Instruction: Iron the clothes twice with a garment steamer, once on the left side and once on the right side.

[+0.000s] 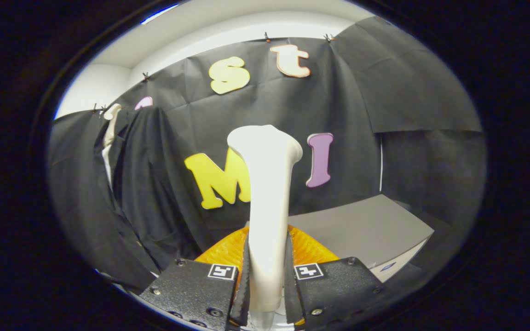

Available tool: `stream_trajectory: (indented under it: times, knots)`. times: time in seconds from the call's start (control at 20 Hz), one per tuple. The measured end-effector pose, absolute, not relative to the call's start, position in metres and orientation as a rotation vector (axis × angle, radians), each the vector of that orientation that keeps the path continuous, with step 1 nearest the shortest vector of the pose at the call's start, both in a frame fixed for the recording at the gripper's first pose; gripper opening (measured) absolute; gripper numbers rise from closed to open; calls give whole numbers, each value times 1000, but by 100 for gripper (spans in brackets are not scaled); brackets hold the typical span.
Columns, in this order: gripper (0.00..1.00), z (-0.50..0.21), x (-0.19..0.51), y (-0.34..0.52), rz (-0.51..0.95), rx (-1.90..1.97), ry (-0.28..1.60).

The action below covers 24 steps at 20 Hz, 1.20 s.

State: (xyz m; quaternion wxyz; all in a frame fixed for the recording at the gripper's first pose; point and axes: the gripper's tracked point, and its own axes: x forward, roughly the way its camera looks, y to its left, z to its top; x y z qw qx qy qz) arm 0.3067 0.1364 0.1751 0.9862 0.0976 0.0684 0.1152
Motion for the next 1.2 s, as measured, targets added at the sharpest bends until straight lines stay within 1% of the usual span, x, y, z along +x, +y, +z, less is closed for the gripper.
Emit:
stream_trajectory:
  times: [0.3, 0.6, 0.85, 1.2]
  knots:
    - [33, 237, 255, 232, 296, 149, 25]
    - [33, 270, 234, 324, 360, 99, -30]
    - [33, 273, 241, 386, 375, 54, -23]
    - [33, 254, 241, 426, 394, -10, 1]
